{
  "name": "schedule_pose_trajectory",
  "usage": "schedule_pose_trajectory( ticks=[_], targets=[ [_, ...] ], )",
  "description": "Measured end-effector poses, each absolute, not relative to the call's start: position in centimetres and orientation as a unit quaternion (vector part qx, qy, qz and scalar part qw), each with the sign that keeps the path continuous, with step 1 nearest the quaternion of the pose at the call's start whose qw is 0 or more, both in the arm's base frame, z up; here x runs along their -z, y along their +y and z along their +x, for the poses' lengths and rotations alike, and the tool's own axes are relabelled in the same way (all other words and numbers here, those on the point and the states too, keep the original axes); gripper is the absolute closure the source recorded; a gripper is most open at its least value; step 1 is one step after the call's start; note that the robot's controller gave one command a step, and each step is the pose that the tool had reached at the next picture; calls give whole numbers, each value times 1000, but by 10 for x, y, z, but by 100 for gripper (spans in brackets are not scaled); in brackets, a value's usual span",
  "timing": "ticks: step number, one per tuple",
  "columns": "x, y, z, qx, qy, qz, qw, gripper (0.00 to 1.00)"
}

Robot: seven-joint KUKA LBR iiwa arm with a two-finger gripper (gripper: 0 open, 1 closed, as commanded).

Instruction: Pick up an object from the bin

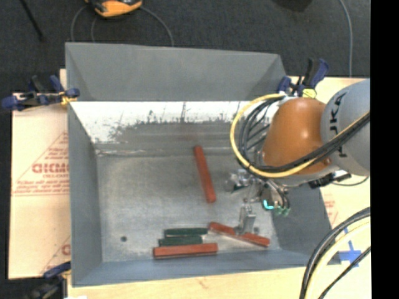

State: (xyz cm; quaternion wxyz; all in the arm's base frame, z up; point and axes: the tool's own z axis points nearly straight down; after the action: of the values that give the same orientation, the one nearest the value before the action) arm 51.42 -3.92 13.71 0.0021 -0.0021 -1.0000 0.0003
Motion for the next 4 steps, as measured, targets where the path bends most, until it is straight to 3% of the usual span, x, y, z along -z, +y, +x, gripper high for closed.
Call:
schedule_pose_trajectory(
  ticks=[1, 2, 3, 4],
  targets=[
    [-140, -39, 515, -1, -1000, -2, -1, 0],
    [-116, -36, 500, 0, -998, -65, -1, 100],
    [-116, -36, 500, 0, -998, -65, -1, 100],
    [-89, -71, 511, 0, -998, -59, -2, 100]
  ],
)
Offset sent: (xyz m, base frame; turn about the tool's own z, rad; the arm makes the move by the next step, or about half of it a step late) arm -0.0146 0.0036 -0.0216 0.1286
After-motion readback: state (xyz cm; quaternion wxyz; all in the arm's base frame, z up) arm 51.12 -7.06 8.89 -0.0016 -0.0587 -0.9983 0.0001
